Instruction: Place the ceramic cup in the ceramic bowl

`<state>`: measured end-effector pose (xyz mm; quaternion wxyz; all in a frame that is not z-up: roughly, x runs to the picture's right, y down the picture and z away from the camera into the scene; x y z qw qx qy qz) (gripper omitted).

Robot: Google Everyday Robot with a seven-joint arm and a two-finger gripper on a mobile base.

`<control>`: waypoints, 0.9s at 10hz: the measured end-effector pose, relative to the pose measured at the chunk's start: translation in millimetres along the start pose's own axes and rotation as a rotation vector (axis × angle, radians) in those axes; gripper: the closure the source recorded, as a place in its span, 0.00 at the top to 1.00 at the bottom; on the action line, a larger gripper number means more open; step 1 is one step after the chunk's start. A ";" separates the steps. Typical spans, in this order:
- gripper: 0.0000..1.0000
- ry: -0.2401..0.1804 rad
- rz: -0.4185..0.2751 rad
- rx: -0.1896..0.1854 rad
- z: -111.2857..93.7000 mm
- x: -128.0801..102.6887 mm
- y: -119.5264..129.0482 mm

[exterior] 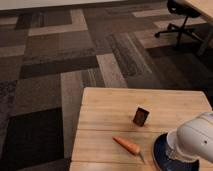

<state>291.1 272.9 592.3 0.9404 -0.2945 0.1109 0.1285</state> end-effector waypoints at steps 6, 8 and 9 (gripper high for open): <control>0.80 -0.012 0.008 0.020 -13.6 -3.2 -4.8; 0.80 -0.050 0.030 0.017 -29.1 -12.5 -11.0; 0.80 -0.070 0.033 0.017 -38.6 -17.7 -15.8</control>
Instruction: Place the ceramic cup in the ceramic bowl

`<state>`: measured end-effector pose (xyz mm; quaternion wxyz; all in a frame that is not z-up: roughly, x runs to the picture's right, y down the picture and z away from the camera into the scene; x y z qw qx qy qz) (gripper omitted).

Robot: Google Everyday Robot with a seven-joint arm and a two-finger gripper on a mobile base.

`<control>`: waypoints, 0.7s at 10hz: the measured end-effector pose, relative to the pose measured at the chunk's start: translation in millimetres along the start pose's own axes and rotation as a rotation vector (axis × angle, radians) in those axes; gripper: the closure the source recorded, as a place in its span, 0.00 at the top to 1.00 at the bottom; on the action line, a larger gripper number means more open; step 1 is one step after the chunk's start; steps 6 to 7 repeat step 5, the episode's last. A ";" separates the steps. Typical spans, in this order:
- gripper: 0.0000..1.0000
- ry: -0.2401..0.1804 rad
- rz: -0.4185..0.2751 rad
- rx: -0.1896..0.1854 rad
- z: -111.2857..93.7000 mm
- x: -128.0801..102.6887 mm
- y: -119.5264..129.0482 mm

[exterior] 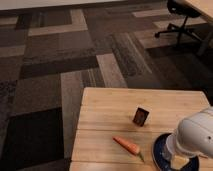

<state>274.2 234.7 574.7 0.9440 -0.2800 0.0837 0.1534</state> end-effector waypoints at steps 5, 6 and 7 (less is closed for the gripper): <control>0.80 -0.054 0.054 -0.090 -22.3 -3.7 -9.9; 0.80 -0.054 0.054 -0.090 -22.3 -3.7 -9.9; 0.80 -0.054 0.054 -0.090 -22.3 -3.7 -9.9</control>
